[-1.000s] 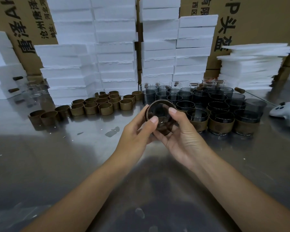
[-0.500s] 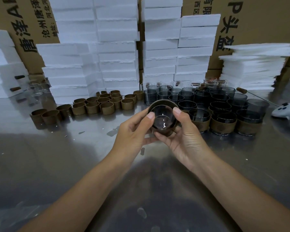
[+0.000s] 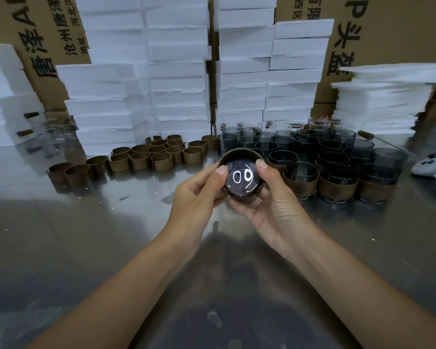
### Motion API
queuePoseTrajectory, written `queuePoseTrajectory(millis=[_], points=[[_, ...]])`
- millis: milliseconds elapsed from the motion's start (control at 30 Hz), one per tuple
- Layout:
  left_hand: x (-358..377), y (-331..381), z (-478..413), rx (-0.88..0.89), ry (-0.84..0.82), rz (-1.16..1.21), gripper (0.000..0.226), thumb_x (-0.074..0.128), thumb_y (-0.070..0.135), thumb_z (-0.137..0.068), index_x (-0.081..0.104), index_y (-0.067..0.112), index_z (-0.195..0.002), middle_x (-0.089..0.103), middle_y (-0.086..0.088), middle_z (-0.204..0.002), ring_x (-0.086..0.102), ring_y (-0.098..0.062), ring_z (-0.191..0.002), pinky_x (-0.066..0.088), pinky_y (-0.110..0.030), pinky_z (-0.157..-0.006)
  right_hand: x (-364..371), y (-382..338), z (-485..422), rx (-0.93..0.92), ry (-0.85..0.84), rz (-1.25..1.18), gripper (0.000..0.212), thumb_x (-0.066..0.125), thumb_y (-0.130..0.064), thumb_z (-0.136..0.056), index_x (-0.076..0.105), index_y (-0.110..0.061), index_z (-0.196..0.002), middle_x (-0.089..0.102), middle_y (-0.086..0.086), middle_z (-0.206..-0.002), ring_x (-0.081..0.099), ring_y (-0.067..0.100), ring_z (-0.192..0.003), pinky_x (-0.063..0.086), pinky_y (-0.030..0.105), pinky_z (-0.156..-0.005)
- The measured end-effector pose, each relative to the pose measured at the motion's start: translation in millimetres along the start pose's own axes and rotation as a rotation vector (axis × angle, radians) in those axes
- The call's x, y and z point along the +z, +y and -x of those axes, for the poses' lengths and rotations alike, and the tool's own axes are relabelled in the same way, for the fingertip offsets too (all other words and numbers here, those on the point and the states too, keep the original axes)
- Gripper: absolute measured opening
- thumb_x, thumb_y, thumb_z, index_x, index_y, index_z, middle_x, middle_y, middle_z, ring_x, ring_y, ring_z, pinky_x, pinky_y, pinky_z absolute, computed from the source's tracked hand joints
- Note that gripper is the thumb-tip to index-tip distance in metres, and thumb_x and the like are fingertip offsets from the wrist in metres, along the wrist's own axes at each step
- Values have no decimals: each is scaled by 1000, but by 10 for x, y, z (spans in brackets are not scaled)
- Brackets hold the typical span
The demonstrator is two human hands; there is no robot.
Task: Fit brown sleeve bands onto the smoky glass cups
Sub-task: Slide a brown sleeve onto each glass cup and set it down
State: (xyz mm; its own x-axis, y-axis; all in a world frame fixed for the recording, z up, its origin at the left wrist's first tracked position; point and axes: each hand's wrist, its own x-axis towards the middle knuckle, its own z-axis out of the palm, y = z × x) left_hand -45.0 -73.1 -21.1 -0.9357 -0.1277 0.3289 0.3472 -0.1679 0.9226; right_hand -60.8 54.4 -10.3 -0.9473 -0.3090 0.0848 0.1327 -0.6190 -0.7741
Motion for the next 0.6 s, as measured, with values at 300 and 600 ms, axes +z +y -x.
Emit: queuePoseTrajectory(millis=[300, 600], points=[[-97, -1, -69, -20, -93, 112, 44, 61, 31, -84, 61, 9, -123, 67, -9, -120, 59, -24, -119, 46, -31, -102, -35, 7, 3, 15, -63, 100, 35, 71, -55, -56, 80, -29, -78, 75, -1, -100, 70, 12, -97, 58, 26, -78], [-219, 29, -99, -109, -262, 145, 82, 85, 48, -58, 60, 8, -125, 65, -8, -125, 59, -20, -118, 49, -26, -96, -57, -11, 11, 28, -98, 126, 29, 67, -52, -64, 78, -33, -83, 74, -7, -100, 68, 4, -91, 50, 30, -88]])
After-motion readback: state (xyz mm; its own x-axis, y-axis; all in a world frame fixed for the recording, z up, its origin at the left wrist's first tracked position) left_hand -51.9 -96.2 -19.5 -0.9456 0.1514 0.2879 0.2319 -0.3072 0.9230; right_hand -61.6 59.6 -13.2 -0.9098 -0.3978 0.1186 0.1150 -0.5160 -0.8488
